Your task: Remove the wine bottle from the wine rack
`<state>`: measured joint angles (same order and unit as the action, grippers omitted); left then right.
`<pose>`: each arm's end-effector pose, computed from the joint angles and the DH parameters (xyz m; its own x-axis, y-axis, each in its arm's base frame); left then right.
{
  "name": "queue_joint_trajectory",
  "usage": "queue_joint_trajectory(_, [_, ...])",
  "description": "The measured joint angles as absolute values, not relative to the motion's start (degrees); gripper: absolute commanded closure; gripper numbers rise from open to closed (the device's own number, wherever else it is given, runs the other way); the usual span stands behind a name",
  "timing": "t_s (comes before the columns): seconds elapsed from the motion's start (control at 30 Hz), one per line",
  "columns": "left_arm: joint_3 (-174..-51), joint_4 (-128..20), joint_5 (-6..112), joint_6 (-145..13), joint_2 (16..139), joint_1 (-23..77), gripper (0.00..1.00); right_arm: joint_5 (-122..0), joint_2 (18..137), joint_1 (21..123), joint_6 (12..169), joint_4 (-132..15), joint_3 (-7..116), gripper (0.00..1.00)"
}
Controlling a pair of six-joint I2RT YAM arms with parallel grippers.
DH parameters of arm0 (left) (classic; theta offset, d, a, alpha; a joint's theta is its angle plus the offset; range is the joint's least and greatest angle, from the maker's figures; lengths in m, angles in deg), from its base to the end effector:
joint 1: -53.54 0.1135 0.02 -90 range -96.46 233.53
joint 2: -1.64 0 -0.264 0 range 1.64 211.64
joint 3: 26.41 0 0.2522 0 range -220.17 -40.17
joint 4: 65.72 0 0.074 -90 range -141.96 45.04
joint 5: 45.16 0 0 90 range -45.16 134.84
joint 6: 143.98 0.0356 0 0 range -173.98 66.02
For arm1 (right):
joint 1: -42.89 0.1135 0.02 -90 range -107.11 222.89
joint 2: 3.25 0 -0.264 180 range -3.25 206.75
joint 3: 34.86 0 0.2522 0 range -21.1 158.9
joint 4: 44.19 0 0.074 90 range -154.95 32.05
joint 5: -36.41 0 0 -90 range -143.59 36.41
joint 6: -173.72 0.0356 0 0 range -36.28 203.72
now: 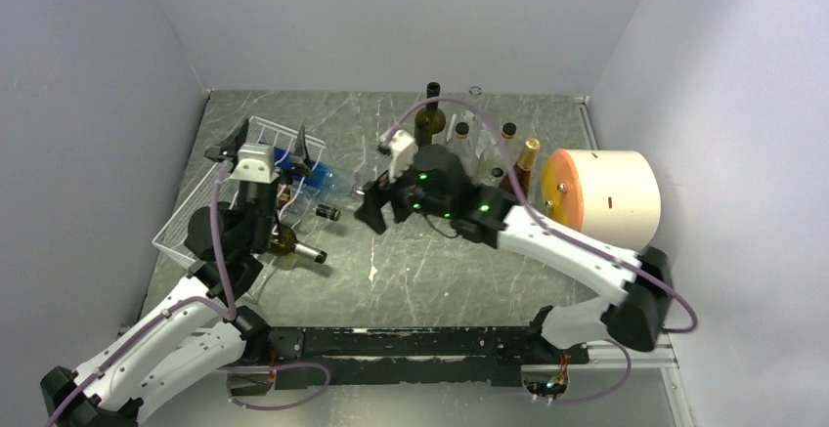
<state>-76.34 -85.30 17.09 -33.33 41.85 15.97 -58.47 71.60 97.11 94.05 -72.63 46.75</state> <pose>0.1361 -0.0838 0.3781 0.4398 0.0555 -0.8964 0.0670 0.9933 0.0943 0.1748 0.2477 0.3576 -0.3657 -0.2019 -0.9086 -0.8020 0.5638 0.1975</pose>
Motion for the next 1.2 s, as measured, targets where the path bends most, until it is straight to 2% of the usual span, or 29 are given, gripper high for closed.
queue_joint_trajectory(0.4, [-75.6, -88.4, 14.3, -30.5, 40.1, 16.7, 0.01, -71.8, 100.3, 102.4, 104.1, -52.0, 45.3, 0.13])
queue_joint_trajectory(0.67, [-75.2, -88.6, 14.3, -30.1, 39.7, 16.7, 0.01, -77.1, 112.7, 103.6, 106.1, -47.5, 52.4, 0.15])
queue_joint_trajectory(0.83, [-75.2, -88.6, 14.4, -30.2, 39.8, 16.7, 0.02, -79.0, 118.7, 103.8, 106.5, -46.5, 57.1, 0.21])
queue_joint_trajectory(1.0, [-75.2, -88.5, 14.6, -30.3, 40.0, 16.7, 0.02, -80.2, 123.4, 103.8, 106.4, -46.4, 61.7, 0.31])
queue_joint_trajectory(1.2, [-75.2, -88.5, 14.9, -30.4, 40.3, 16.7, 0.02, -81.3, 125.8, 103.8, 106.2, -46.4, 63.4, 0.63])
